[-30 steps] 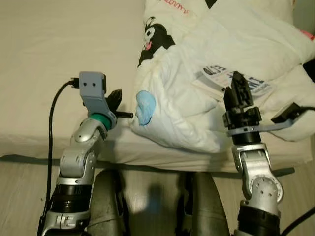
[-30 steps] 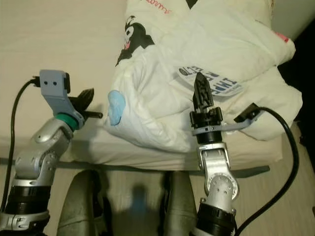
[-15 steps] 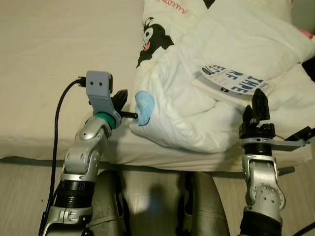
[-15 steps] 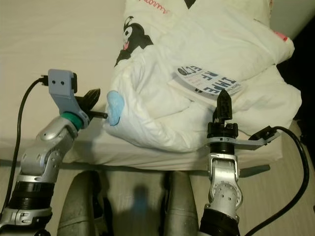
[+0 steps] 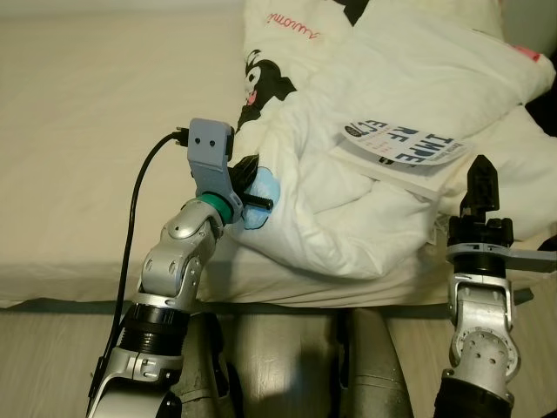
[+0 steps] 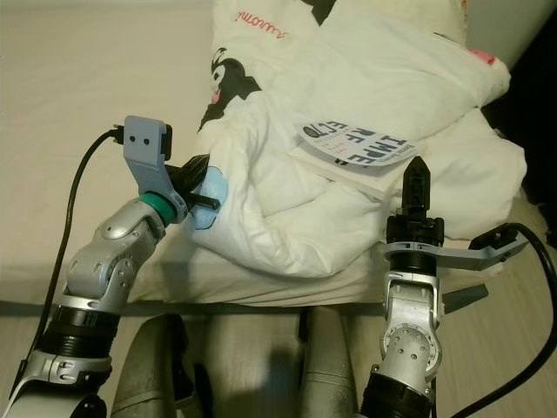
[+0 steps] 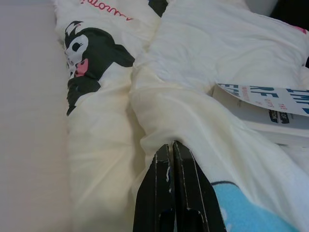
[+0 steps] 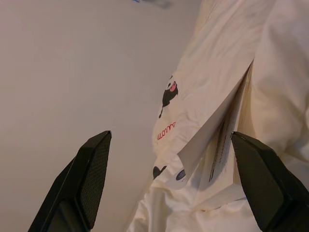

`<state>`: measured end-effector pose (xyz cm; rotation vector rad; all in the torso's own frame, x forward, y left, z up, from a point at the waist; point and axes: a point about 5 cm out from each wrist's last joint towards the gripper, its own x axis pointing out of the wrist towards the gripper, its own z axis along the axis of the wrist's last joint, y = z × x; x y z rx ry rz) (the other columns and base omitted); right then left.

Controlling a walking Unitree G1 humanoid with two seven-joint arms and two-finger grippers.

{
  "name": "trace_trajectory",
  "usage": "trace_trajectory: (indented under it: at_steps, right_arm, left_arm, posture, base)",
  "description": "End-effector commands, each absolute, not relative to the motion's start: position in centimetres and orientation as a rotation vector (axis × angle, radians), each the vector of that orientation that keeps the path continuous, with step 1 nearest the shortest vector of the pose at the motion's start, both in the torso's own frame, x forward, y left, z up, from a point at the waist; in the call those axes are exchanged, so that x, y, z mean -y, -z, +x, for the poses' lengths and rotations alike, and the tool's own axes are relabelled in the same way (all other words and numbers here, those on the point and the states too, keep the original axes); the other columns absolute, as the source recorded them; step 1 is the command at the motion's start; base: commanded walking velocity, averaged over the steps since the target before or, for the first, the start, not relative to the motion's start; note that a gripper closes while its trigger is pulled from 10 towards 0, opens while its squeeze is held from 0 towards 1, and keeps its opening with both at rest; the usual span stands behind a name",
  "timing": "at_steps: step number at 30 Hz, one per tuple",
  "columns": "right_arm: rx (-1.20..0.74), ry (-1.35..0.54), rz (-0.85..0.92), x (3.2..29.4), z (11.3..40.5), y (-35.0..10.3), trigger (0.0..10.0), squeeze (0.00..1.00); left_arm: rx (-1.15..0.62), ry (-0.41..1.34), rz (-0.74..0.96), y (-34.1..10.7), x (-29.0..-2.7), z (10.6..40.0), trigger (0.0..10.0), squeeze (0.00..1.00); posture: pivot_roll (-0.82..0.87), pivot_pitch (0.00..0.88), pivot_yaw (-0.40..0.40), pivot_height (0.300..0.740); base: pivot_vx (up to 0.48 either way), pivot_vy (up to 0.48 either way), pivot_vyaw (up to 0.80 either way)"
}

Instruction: Clean up the room

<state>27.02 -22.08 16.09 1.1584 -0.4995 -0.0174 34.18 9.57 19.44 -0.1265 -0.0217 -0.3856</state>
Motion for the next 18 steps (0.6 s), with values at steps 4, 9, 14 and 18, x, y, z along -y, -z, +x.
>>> trace_trajectory:
  at_steps: [4, 9, 14, 18]
  right_arm:
    - [0.301, 0.388, 1.428, 20.4, 22.2, -7.9, 10.0, 0.00]
    - [0.207, 0.455, 1.405, 20.4, 23.3, -6.9, 10.0, 0.00]
    - [0.195, 0.343, 1.286, 20.3, 25.2, -7.9, 10.0, 0.00]
    - [0.212, 0.216, 1.229, 20.1, 26.6, -9.4, 10.0, 0.00]
  left_arm:
    - [-0.006, 0.424, -0.103, -19.2, -9.2, 34.9, 10.0, 0.00]
    - [-0.008, 0.425, -0.099, -19.2, -9.3, 34.9, 10.0, 0.00]
    - [0.009, 0.333, -0.116, -19.8, -11.4, 35.6, 10.0, 0.00]
    - [0.003, 0.190, -0.177, -20.1, -15.2, 36.5, 10.0, 0.00]
  posture:
    - [-0.17, 0.146, 0.177, 0.585]
    - [-0.15, 0.164, 0.176, 0.585]
    - [-0.13, 0.165, 0.154, 0.585]
    - [-0.11, 0.166, 0.122, 0.585]
  base:
    - [0.000, 0.000, 0.00]
    - [0.000, 0.000, 0.00]
    - [0.000, 0.000, 0.00]
    - [0.000, 0.000, 0.00]
